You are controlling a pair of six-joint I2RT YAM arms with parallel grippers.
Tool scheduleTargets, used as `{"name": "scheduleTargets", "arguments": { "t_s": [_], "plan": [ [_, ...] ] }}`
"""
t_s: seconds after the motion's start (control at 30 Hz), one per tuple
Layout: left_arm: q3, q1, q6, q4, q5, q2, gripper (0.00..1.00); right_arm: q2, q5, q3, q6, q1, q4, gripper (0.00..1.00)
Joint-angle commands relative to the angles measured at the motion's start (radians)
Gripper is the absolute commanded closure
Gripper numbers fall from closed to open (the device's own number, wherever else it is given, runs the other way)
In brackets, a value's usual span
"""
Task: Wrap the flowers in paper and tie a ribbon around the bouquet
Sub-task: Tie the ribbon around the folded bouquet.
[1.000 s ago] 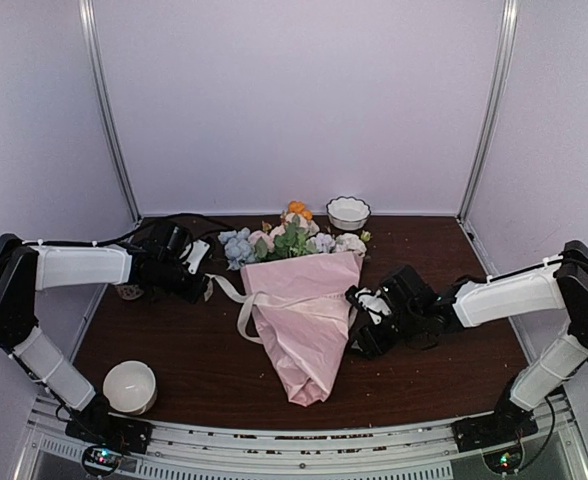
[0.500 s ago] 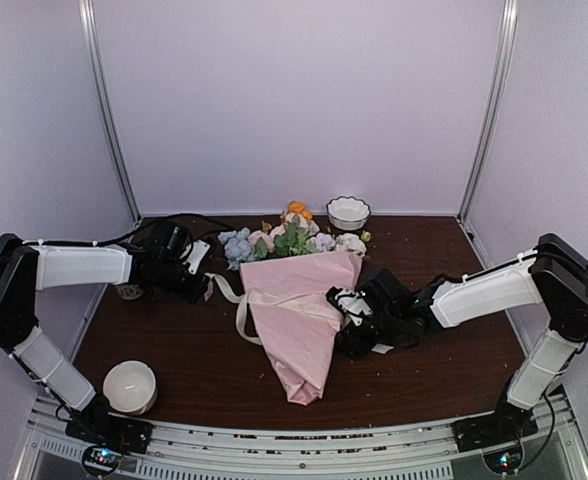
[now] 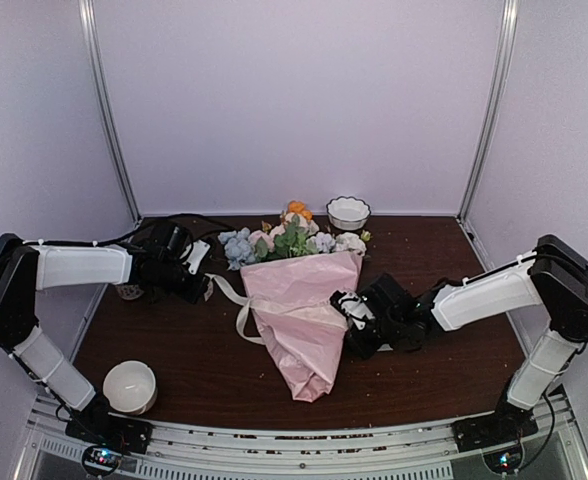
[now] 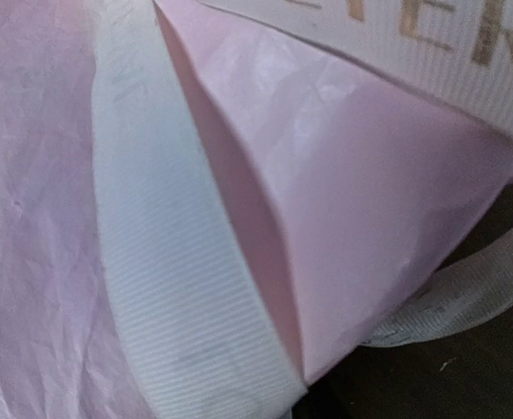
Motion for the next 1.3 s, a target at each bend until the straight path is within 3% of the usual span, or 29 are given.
{"name": "scheduleTargets", "arguments": {
  "t_s": [0.0, 0.2, 0.47, 0.8, 1.0, 1.13, 1.27],
  "plan": [
    [0.025, 0.007, 0.011, 0.011, 0.01, -0.004, 1.0, -0.04, 0.037, -0.01, 0.015, -0.001, -0.008, 0.79],
    [0.025, 0.008, 0.012, 0.008, 0.006, -0.007, 1.0, -0.079, 0.036, -0.04, 0.033, -0.002, -0.017, 0.82],
    [0.025, 0.007, 0.011, 0.008, 0.005, -0.007, 1.0, -0.092, 0.04, -0.071, 0.07, -0.01, -0.014, 1.0],
    [-0.009, 0.032, -0.037, 0.04, -0.002, -0.043, 1.0, -0.148, 0.1, -0.038, 0.094, -0.023, -0.137, 1.0],
    [-0.084, 0.032, -0.096, 0.147, 0.05, -0.142, 1.0, -0.205, 0.14, 0.095, 0.095, -0.004, -0.28, 1.0],
    [-0.118, 0.026, -0.108, 0.209, 0.026, -0.251, 1.0, -0.272, 0.248, 0.158, 0.088, -0.004, -0.284, 1.0],
    [-0.097, -0.007, -0.083, 0.219, 0.047, -0.264, 1.0, -0.231, 0.258, 0.262, 0.052, 0.01, -0.296, 1.0]
  ]
}}
